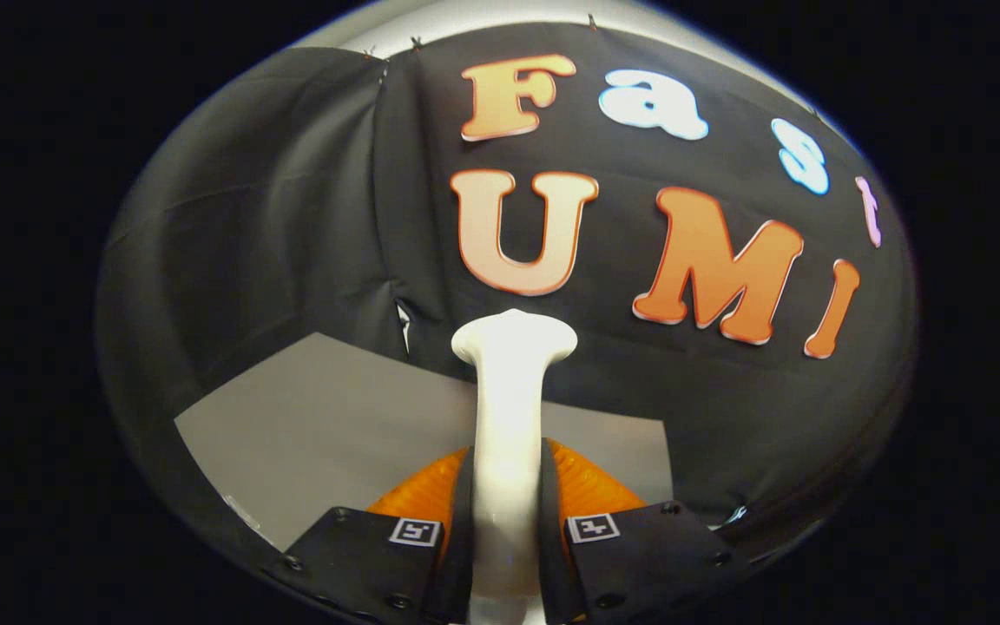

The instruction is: Iron the clothes twice with a garment steamer, once on the left side and once on the right side.

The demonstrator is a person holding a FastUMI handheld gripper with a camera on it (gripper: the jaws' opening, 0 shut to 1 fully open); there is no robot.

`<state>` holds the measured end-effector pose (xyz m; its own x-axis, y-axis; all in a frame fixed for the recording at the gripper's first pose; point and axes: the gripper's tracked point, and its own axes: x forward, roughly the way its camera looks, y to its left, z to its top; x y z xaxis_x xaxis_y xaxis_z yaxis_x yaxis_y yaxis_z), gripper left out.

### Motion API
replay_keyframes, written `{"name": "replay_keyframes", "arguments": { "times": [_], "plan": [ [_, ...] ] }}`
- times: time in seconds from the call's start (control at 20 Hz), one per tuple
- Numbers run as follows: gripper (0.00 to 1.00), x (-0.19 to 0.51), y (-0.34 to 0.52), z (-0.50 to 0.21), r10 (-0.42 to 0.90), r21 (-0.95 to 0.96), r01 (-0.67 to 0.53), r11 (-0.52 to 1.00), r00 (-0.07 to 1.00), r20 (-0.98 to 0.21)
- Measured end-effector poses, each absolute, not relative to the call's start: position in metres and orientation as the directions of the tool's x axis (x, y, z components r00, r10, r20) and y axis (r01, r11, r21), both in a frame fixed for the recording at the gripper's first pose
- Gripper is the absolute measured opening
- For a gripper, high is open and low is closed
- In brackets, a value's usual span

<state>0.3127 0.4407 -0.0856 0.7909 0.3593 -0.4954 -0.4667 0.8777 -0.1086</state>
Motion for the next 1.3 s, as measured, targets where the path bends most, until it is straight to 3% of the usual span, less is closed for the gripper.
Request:
{"name": "replay_keyframes", "arguments": {
  "times": [0.55, 1.3],
  "plan": [
    [0.38, 0.192, 0.394, 0.032, 0.52, -0.007, -0.529, 0.849, 0.837, -0.171],
    [0.38, 0.078, 0.179, 0.1, 0.35, -0.086, -0.342, 0.936, 0.932, 0.096]
  ]
}}
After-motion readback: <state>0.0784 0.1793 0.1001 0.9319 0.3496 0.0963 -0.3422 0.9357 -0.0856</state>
